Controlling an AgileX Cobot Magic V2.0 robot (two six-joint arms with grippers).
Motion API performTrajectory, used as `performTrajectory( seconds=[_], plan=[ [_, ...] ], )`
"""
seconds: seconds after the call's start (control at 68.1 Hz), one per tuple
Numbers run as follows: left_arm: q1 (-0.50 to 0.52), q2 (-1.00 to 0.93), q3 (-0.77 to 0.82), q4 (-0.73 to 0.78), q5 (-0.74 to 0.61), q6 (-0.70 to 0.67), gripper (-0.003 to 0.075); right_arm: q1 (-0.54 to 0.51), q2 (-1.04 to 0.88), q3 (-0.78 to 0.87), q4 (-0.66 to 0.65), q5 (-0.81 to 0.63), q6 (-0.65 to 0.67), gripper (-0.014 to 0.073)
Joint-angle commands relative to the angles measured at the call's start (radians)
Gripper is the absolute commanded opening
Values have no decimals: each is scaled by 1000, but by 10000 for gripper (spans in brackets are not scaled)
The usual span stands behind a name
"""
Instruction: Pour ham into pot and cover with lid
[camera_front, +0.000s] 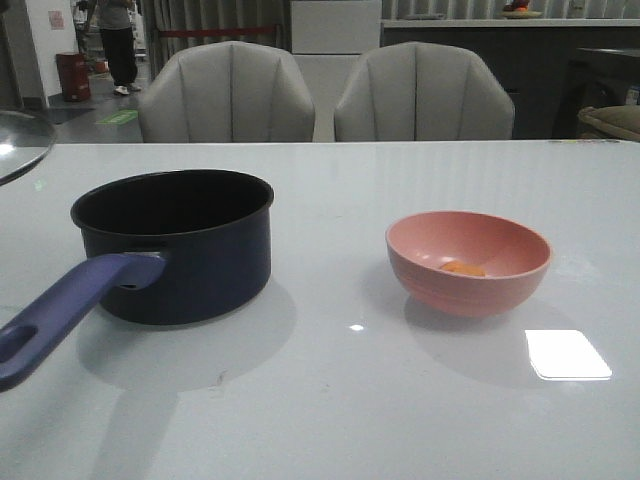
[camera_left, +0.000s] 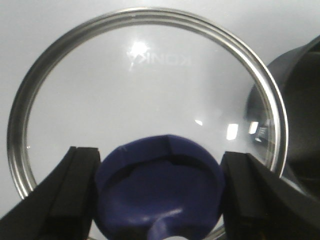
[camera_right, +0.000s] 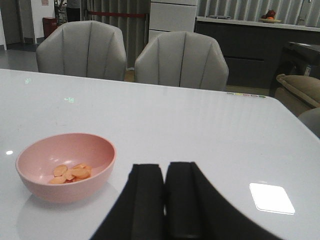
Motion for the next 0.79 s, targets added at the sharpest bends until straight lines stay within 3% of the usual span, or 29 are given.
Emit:
performTrajectory(
  seconds=[0.0,0.353,0.617,0.705,0.779],
  plan=[
    [49,-64,62,-16,-96,14,152,-5,-20,-6,-12,-85,1,149],
    [106,-48,341,-33,-351,27,153,-5,-20,-6,-12,-85,1,149],
    [106,48,369,-46,-348,29,162,-5,-20,-6,-12,-85,1,149],
    [106,66,369,-56,-348,30,216,-5,-20,-6,-12,-85,1,149],
    [106,73,369,-55,-350,30,319,-5,-20,-6,-12,-85,1,149]
  ],
)
